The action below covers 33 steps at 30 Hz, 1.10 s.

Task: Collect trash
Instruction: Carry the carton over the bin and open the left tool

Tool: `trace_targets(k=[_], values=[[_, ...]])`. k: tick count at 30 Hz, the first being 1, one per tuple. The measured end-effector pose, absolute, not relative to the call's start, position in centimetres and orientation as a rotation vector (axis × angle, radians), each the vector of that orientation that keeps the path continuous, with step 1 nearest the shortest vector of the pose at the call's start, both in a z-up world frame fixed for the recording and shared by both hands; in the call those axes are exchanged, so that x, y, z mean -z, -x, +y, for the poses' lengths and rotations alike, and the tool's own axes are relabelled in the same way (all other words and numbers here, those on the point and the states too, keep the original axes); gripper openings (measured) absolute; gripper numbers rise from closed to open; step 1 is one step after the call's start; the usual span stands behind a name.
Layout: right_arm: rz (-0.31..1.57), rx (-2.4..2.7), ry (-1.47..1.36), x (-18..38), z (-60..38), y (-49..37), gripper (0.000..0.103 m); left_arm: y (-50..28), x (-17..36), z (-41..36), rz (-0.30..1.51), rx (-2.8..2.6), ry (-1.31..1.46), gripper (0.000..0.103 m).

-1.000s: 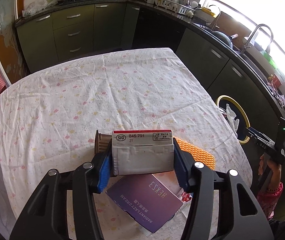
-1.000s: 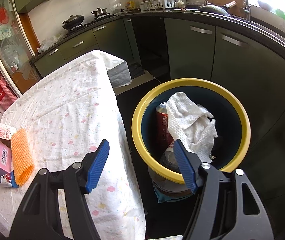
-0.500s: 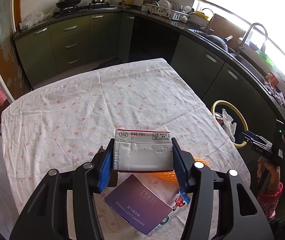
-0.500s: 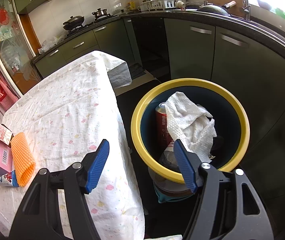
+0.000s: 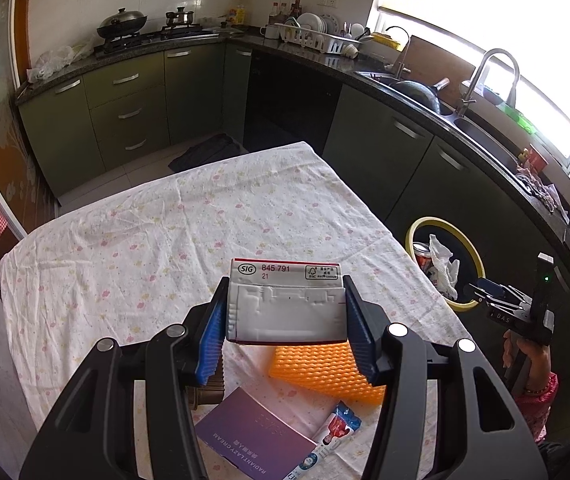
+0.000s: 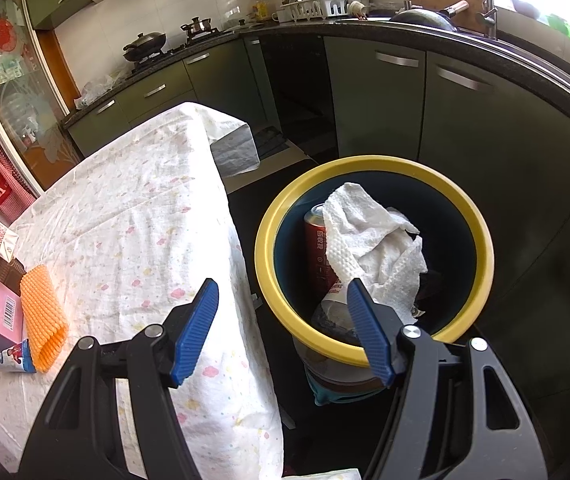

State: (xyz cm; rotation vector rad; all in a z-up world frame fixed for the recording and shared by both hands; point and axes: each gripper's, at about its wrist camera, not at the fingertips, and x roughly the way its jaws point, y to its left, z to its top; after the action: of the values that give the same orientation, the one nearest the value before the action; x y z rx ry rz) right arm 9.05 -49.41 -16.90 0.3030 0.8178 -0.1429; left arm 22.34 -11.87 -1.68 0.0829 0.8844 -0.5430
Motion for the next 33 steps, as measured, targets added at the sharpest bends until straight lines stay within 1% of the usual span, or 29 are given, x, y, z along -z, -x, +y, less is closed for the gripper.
trace_targets(k=[7, 12, 18, 22, 26, 33], values=[[0.779, 0.177, -0.298, 15.3, -50.8, -7.1, 0.063, -22.2, -0.3, -17.0, 0.871, 0.667, -0.112, 0.053], [0.731, 0.248, -0.313, 14.2, -53.4, -4.5, 0.064, -21.3, -0.8, -24.4, 0.883, 0.801, -0.171, 0.053], [0.710, 0.292, -0.377, 15.1, -56.9, -2.7, 0.063, -19.5, -0.4, -33.9, 0.889, 0.925, -0.223, 0.053], [0.714, 0.289, -0.407, 16.1, -58.2, -2.1, 0.064, -18.7, 1.1, -40.2, 0.912, 0.994, -0.231, 0.053], [0.717, 0.289, -0.428, 16.7, -59.2, -1.4, 0.064, -18.7, 4.3, -45.7, 0.978, 1.011, -0.296, 0.053], [0.711, 0.303, -0.454, 17.2, -60.7, -0.4, 0.064, -20.4, 9.1, -50.9, 1.107, 0.974, -0.386, 0.053]])
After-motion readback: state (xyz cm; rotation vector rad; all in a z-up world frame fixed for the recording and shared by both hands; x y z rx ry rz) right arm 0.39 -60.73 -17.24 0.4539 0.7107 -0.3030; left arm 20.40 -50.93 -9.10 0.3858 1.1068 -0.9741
